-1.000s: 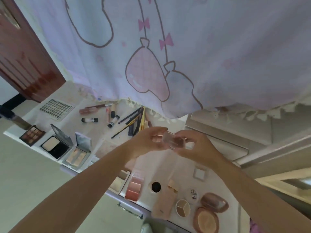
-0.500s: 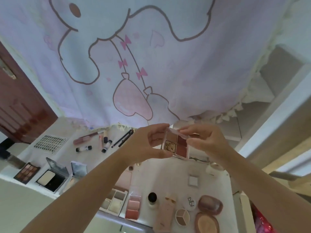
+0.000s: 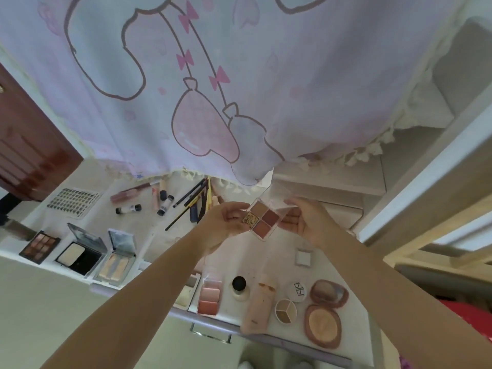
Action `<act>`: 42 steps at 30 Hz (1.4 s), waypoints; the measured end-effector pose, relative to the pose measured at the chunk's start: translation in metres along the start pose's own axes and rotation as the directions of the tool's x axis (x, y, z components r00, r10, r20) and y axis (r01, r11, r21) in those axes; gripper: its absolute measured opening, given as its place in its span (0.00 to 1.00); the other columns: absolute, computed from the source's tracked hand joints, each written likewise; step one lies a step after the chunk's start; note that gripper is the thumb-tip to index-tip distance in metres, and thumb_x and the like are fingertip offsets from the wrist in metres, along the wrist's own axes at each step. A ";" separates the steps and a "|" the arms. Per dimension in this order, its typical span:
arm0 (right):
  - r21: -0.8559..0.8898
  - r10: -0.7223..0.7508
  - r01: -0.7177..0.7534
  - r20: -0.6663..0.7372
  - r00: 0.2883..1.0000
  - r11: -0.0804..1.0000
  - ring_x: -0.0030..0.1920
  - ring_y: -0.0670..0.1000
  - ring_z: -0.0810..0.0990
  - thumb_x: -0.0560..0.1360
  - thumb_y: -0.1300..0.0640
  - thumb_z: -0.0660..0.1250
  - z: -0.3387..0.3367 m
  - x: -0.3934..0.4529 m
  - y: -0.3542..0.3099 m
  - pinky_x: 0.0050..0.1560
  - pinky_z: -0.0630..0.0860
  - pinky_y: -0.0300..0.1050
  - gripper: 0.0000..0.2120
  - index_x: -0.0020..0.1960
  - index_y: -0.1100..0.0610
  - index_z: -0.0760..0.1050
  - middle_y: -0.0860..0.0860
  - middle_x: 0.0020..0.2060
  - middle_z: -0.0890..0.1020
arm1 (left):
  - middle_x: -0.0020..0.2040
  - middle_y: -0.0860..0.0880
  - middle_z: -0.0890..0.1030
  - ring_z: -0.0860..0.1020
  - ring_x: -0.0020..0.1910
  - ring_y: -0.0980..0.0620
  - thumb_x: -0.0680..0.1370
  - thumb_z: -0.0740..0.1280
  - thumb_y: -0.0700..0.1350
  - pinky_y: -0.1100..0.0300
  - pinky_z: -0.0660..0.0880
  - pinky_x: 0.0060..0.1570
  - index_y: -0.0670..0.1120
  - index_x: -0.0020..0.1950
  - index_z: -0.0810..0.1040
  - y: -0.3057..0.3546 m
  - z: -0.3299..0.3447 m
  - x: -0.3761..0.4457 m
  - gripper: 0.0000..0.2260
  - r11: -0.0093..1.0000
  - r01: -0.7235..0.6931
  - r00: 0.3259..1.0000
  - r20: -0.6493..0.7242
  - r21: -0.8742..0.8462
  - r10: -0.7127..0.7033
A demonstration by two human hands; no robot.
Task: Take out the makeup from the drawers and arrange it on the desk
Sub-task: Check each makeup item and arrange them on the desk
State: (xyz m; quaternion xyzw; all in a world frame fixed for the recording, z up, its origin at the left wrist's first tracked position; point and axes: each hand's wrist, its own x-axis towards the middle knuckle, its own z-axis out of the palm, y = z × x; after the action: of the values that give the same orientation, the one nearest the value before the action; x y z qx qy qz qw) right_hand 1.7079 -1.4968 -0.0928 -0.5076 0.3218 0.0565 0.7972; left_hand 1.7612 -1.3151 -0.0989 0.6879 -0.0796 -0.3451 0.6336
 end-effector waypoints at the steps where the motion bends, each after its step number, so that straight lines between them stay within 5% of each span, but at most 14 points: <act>1: -0.041 0.011 -0.012 -0.024 1.000 0.999 0.21 0.49 0.79 0.77 0.63 0.57 -0.002 0.006 0.009 0.23 0.77 0.39 0.07 0.41 0.60 0.70 0.54 0.21 0.80 | 0.38 0.50 0.80 0.80 0.36 0.57 0.70 0.62 0.23 0.65 0.76 0.43 0.39 0.57 0.72 -0.008 -0.003 0.004 0.19 0.999 0.029 1.000 -0.007 0.039 -0.028; 3: -0.128 0.053 -0.061 -0.066 0.996 0.990 0.20 0.49 0.78 0.77 0.66 0.57 -0.004 0.017 0.028 0.23 0.77 0.39 0.08 0.40 0.61 0.69 0.53 0.20 0.79 | 0.41 0.49 0.78 0.77 0.43 0.53 0.70 0.65 0.26 0.60 0.74 0.50 0.39 0.60 0.72 -0.024 -0.010 0.012 0.19 0.976 0.068 0.997 0.013 0.205 -0.072; 7: -0.238 0.153 -0.184 -0.142 0.978 0.954 0.24 0.51 0.78 0.77 0.67 0.57 -0.006 0.037 0.063 0.24 0.77 0.39 0.09 0.39 0.61 0.69 0.58 0.29 0.78 | 0.43 0.50 0.77 0.76 0.41 0.55 0.69 0.69 0.30 0.70 0.74 0.39 0.40 0.60 0.73 -0.057 -0.015 0.023 0.20 0.897 0.146 0.983 0.038 0.418 -0.178; 10: -0.242 0.218 -0.266 -0.206 0.954 0.933 0.30 0.53 0.75 0.77 0.67 0.56 -0.006 0.054 0.080 0.25 0.76 0.40 0.10 0.38 0.62 0.67 0.58 0.31 0.75 | 0.49 0.43 0.78 0.77 0.45 0.49 0.69 0.70 0.31 0.64 0.75 0.41 0.39 0.60 0.72 -0.078 -0.015 0.036 0.21 0.850 0.194 0.972 0.021 0.489 -0.234; 18: -0.441 0.221 -0.364 -0.343 0.913 0.820 0.42 0.58 0.77 0.71 0.71 0.57 -0.010 0.082 0.100 0.45 0.76 0.52 0.07 0.44 0.67 0.73 0.62 0.38 0.76 | 0.41 0.48 0.75 0.74 0.30 0.56 0.70 0.69 0.33 0.73 0.73 0.25 0.38 0.60 0.72 -0.105 0.002 0.062 0.20 0.758 0.249 0.945 0.019 0.603 -0.325; 21: -0.553 0.107 -0.307 -0.364 0.925 0.775 0.43 0.56 0.76 0.70 0.69 0.58 -0.017 0.082 0.098 0.42 0.73 0.47 0.07 0.37 0.62 0.71 0.60 0.41 0.75 | 0.51 0.40 0.79 0.78 0.40 0.49 0.70 0.70 0.37 0.66 0.76 0.37 0.39 0.63 0.71 -0.105 0.013 0.068 0.21 0.719 0.212 0.949 0.037 0.662 -0.313; 25: -0.599 0.045 -0.273 -0.368 0.929 0.753 0.56 0.60 0.75 0.73 0.67 0.59 -0.024 0.077 0.097 0.60 0.72 0.54 0.16 0.59 0.67 0.70 0.61 0.51 0.75 | 0.60 0.42 0.76 0.74 0.60 0.46 0.72 0.68 0.40 0.60 0.71 0.58 0.39 0.68 0.65 -0.100 0.023 0.074 0.26 0.668 0.209 0.939 0.043 0.714 -0.340; 29: -0.653 0.037 -0.247 -0.318 0.947 0.716 0.62 0.59 0.72 0.74 0.64 0.59 -0.027 0.071 0.095 0.64 0.69 0.53 0.21 0.66 0.65 0.66 0.61 0.63 0.72 | 0.63 0.42 0.75 0.71 0.63 0.46 0.74 0.67 0.43 0.60 0.67 0.62 0.39 0.70 0.62 -0.101 0.024 0.074 0.27 0.646 0.245 0.930 0.013 0.723 -0.367; 34: -0.755 0.066 -0.191 -0.192 0.979 0.627 0.64 0.56 0.71 0.75 0.60 0.59 -0.032 0.061 0.089 0.65 0.68 0.50 0.20 0.67 0.62 0.66 0.58 0.64 0.71 | 0.66 0.43 0.72 0.71 0.64 0.46 0.76 0.64 0.45 0.59 0.68 0.61 0.40 0.72 0.60 -0.101 0.025 0.060 0.26 0.616 0.257 0.930 -0.017 0.744 -0.368; 39: -0.924 -0.048 0.003 -0.017 0.999 0.383 0.58 0.58 0.74 0.75 0.62 0.57 -0.019 0.047 0.074 0.56 0.69 0.46 0.13 0.57 0.65 0.73 0.60 0.57 0.77 | 0.69 0.45 0.68 0.66 0.68 0.47 0.79 0.58 0.44 0.56 0.64 0.65 0.45 0.71 0.62 -0.084 0.015 0.040 0.20 0.411 0.135 0.977 -0.053 0.902 -0.205; 42: -0.941 -0.156 0.176 0.135 0.978 0.289 0.53 0.60 0.75 0.74 0.64 0.56 0.000 0.047 0.066 0.52 0.70 0.49 0.13 0.52 0.71 0.73 0.65 0.52 0.78 | 0.64 0.45 0.72 0.70 0.62 0.46 0.79 0.56 0.42 0.56 0.69 0.58 0.45 0.66 0.68 -0.070 0.003 0.027 0.16 0.245 0.094 0.995 -0.085 0.965 -0.044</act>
State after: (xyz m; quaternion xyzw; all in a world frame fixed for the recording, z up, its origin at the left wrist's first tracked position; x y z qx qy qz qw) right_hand 1.7175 -1.4765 -0.1710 -0.9084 0.1658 0.1560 0.3507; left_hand 1.7570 -1.3196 -0.1738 0.9412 -0.2316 -0.2373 0.0645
